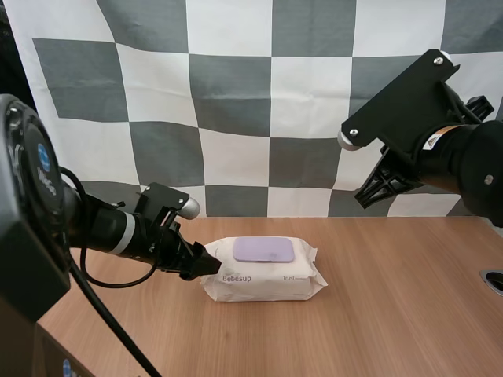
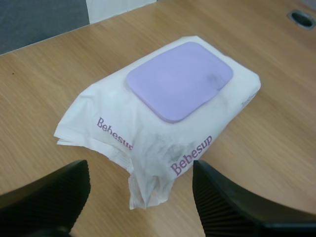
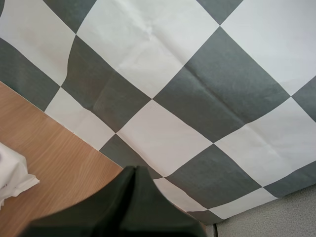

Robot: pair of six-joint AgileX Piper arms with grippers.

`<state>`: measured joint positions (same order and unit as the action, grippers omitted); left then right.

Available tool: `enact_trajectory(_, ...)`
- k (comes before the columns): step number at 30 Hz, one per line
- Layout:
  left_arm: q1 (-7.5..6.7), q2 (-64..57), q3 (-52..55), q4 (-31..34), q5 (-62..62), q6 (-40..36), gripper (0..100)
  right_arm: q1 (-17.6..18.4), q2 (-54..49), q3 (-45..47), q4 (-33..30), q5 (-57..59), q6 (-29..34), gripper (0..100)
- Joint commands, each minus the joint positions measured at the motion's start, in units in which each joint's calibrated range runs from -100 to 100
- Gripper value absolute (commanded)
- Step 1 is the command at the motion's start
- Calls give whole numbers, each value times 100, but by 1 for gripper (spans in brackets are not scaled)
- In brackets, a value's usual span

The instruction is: Open the wet wipes lid

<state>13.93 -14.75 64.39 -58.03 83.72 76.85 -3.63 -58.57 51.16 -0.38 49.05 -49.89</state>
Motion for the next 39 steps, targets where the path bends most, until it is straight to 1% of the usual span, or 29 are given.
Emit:
enact_trajectory(1,-89,6,32,1,-337,44,97,-3,0,3,8,-5,1,0)
enact_trajectory(5,-296,36,123,-42,-1180,90,97,-3,0,3,8,-5,1,0)
enact_trajectory(9,-398,309,127,-67,-1513,90,97,-3,0,3,8,-5,1,0)
enact_trajectory(14,-404,802,127,-256,-1686,311,97,-3,0,3,38,34,1,0)
enact_trajectory(18,-404,1005,127,-567,-1669,623,97,-3,0,3,38,34,1,0)
enact_trajectory(22,-404,1033,127,-903,-1416,911,97,-3,0,3,38,133,1,0)
enact_trajectory(26,-404,1033,127,-1057,-1181,1128,97,-3,0,3,38,211,1,0)
enact_trajectory(35,-404,1033,127,-1050,-1062,1156,97,-3,0,3,38,244,1,0)
enact_trajectory(39,-404,1141,127,-1050,-1102,1169,91,-3,0,3,38,263,1,0)
